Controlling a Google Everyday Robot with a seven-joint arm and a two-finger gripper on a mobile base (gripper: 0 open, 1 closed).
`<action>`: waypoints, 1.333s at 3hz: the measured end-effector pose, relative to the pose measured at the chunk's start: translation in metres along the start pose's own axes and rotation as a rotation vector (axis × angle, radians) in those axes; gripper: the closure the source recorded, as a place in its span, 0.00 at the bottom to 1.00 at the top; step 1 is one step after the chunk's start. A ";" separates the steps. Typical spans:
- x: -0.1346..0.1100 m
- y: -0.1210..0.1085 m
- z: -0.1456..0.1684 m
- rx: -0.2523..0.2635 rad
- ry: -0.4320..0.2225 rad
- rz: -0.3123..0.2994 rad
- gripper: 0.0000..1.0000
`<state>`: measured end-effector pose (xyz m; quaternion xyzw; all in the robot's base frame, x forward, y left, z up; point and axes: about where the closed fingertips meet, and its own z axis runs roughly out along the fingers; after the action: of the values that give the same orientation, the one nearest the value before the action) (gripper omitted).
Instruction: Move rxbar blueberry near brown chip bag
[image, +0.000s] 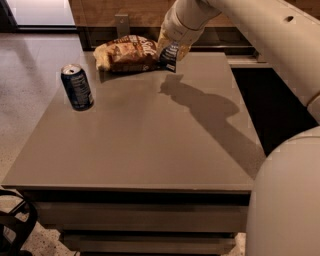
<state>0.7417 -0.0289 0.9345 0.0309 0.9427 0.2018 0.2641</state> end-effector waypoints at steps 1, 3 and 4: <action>-0.023 -0.011 0.012 -0.008 -0.018 0.030 1.00; -0.045 -0.025 0.060 -0.107 -0.021 0.139 1.00; -0.050 -0.038 0.060 -0.107 -0.056 0.206 1.00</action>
Offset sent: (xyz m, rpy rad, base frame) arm 0.0942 -0.0212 -0.0259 0.2002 -0.0017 -0.0878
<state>0.8175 -0.0498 0.8968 0.1191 0.9147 0.2767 0.2693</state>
